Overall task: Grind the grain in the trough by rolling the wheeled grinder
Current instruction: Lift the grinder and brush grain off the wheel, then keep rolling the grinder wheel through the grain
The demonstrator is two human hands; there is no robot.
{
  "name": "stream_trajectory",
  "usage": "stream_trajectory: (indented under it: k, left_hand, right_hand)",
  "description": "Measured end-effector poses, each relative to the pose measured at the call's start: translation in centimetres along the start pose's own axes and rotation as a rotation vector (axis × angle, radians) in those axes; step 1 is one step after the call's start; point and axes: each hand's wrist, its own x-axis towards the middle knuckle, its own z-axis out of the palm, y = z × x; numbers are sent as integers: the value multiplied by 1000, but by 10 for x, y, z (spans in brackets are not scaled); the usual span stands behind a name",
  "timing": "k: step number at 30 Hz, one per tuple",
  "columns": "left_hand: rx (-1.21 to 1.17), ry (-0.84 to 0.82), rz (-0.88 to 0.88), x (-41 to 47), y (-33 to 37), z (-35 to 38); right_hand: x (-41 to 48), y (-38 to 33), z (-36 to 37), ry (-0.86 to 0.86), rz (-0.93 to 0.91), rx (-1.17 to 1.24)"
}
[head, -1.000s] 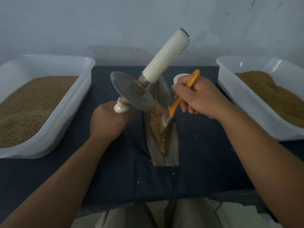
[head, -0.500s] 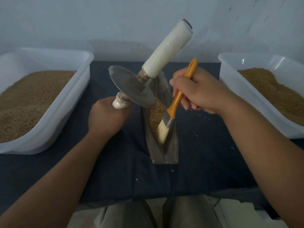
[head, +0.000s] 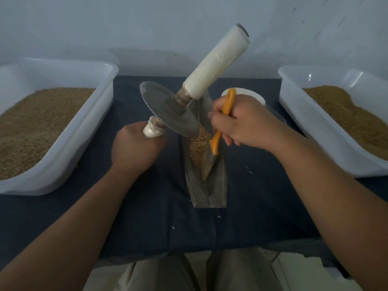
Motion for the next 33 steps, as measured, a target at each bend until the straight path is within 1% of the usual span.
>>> stream_trajectory:
  k: [2,5,6,8,9,11,14,18,23,28,30,31,32,33]
  left_hand:
    - [2,-4,-1,-1,1,-1]
    - [-1,-10,-14,-2,3,-2]
    - [-3,-11,-18,-2,4,-1]
    - [-10,-14,-16,-3,5,-2]
    - [-13,-17,-12,-3,5,-1]
    - [-12,-21,-7,-3,5,-1]
    - [-3,-18,-6,-4,6,-2]
    - [10,-13,-16,-4,7,-1]
    - [17,-8,-14,-5,7,-1]
    - [67,2,-7,-5,5,-1]
    - [101,2,0,-5,5,-1]
    - [126,2,6,-5,6,-1]
    - [156,1,15,-6,6,-1]
    - [187,-1,21,-6,6,-1]
  right_hand:
    - [2,1,-1,75,-8,-35]
    - [-2,3,-11,159,-15,61]
    - [-4,2,-12,140,-11,105]
    - [-8,0,-8,48,1,142]
    - [-9,0,-5,20,4,119]
    - [-8,1,-1,36,5,34]
    - [-12,2,-8,125,0,7]
    - [-32,6,-23,337,-38,174]
    - [-67,21,-11,330,-36,214]
    - [-94,37,6,465,-35,271]
    - [-101,47,7,561,-36,315]
    - [-104,53,5,608,-41,302]
    - [-106,61,2,638,-44,235]
    - [-107,71,-1,638,-42,108]
